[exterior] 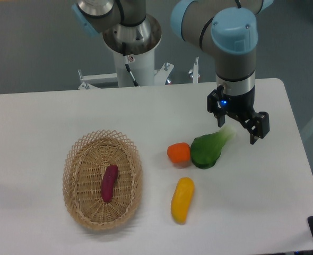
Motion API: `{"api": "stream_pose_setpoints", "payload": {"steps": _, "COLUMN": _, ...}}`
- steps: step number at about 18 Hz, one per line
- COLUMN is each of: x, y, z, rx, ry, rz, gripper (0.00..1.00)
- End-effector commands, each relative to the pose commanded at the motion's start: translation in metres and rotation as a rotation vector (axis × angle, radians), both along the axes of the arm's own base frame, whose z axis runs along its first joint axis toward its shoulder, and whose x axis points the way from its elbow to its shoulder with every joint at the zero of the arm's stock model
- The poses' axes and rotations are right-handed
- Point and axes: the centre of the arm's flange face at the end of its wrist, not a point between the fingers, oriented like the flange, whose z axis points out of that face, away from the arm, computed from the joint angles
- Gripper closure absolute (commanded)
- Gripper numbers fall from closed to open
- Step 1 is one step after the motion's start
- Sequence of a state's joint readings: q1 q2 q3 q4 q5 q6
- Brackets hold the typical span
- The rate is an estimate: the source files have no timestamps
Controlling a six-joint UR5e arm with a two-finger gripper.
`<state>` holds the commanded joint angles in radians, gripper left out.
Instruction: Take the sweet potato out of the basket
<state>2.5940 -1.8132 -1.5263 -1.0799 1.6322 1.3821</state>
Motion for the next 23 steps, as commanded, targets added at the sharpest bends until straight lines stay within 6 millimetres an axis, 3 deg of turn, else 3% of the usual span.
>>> {"api": "stream_pose_setpoints", "payload": {"steps": 3, "x": 0.001, "y": 0.001, "z": 0.0, "rx": 0.0, "ry": 0.0, "rz": -0.003, "gripper": 0.0}}
{"api": "stream_pose_setpoints", "payload": {"steps": 9, "x": 0.013, "y": 0.011, "z": -0.021, "rx": 0.02, "ry": -0.028, "rz": 0.061, "gripper": 0.0}}
{"api": "stream_pose_setpoints", "payload": {"steps": 12, "x": 0.038, "y": 0.03, "z": -0.028, "rx": 0.08, "ry": -0.077, "rz": 0.187, "gripper": 0.0}}
{"api": "stream_pose_setpoints", "payload": {"steps": 18, "x": 0.114, "y": 0.09, "z": -0.04, "rx": 0.155, "ry": -0.161, "rz": 0.382, "gripper": 0.0}}
{"api": "stream_pose_setpoints", "payload": {"steps": 23, "x": 0.179, "y": 0.122, "z": -0.076, "rx": 0.153, "ry": -0.242, "rz": 0.428, "gripper": 0.0}}
